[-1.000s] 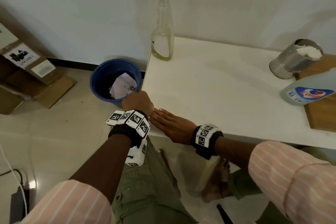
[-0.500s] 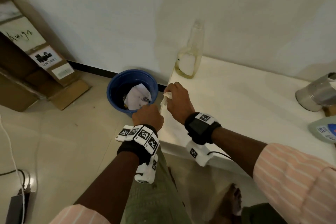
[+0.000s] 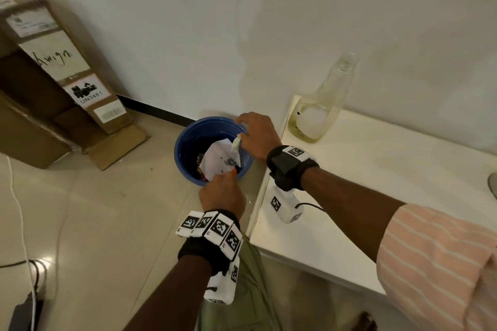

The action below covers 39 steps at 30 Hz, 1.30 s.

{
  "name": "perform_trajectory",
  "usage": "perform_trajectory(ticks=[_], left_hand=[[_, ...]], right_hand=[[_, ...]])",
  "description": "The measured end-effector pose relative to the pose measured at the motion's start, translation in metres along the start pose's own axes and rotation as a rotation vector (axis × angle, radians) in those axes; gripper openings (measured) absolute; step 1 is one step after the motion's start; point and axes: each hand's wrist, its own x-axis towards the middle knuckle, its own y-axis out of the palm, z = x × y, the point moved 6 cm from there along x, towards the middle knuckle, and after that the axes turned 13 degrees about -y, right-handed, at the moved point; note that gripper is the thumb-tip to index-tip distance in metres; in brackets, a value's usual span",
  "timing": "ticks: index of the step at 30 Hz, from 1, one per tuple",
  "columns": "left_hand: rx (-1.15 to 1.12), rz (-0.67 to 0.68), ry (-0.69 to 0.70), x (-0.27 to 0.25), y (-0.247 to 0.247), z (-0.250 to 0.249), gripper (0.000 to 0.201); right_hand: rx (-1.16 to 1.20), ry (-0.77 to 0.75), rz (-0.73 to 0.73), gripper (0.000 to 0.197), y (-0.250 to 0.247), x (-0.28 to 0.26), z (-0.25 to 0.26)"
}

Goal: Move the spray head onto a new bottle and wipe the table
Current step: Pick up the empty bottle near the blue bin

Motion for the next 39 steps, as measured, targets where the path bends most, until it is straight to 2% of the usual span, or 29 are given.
perform_trajectory(ticks=[4,7,9,11,13,16,18,21,22,24,26,29,32,34,36,39], left_hand=[[0.018,-0.014,0.038,0.0,0.002,-0.008,0.026],[-0.018,-0.06,0.064,-0.002,-0.005,-0.018,0.037],[-0.041,-0.092,0.086,-0.006,-0.009,-0.029,0.041],[-0.046,-0.107,0.109,-0.013,-0.012,-0.042,0.044],[-0.05,-0.108,0.122,-0.019,-0.015,-0.053,0.045],[-0.046,-0.103,0.136,-0.029,-0.02,-0.065,0.047],[-0.013,-0.101,0.143,-0.035,-0.022,-0.07,0.049],[-0.017,-0.092,0.137,-0.04,-0.025,-0.075,0.05],[-0.03,-0.091,0.132,-0.039,-0.025,-0.074,0.05],[-0.055,-0.092,0.123,-0.04,-0.028,-0.075,0.049],[-0.101,-0.087,0.101,-0.04,-0.03,-0.074,0.048],[-0.267,-0.056,0.051,-0.029,-0.026,-0.069,0.041],[-0.558,0.068,-0.051,-0.011,-0.017,-0.059,0.013],[-0.849,0.185,-0.203,0.003,-0.011,-0.046,0.016],[-1.026,0.261,-0.358,0.012,-0.006,-0.031,0.027],[-1.108,0.277,-0.389,0.026,-0.002,-0.017,0.03]], right_hand=[[-0.067,-0.039,-0.128,0.024,-0.024,-0.025,-0.001],[-0.151,-0.087,-0.337,0.021,-0.052,-0.051,-0.005],[-0.276,-0.179,-0.533,0.019,-0.077,-0.072,0.0],[-0.366,-0.284,-0.741,0.022,-0.103,-0.096,0.015],[-0.338,-0.314,-0.915,0.031,-0.131,-0.115,0.027],[-0.235,-0.149,-1.08,0.051,-0.169,-0.124,0.022],[-0.218,0.006,-1.046,0.068,-0.183,-0.115,0.012],[-0.29,0.11,-0.806,0.087,-0.179,-0.091,-0.001],[-0.304,0.124,-0.738,0.086,-0.173,-0.085,-0.006],[-0.295,0.158,-0.661,0.068,-0.17,-0.079,-0.016],[-0.244,0.17,-0.66,0.049,-0.171,-0.08,-0.02],[-0.164,0.038,-0.675,0.04,-0.167,-0.077,-0.007],[-0.107,-0.088,-0.592,0.038,-0.155,-0.067,0.016],[-0.055,-0.141,-0.527,0.04,-0.145,-0.059,0.03],[-0.037,-0.183,-0.471,0.044,-0.134,-0.05,0.043],[-0.05,-0.242,-0.351,0.046,-0.112,-0.032,0.055]])
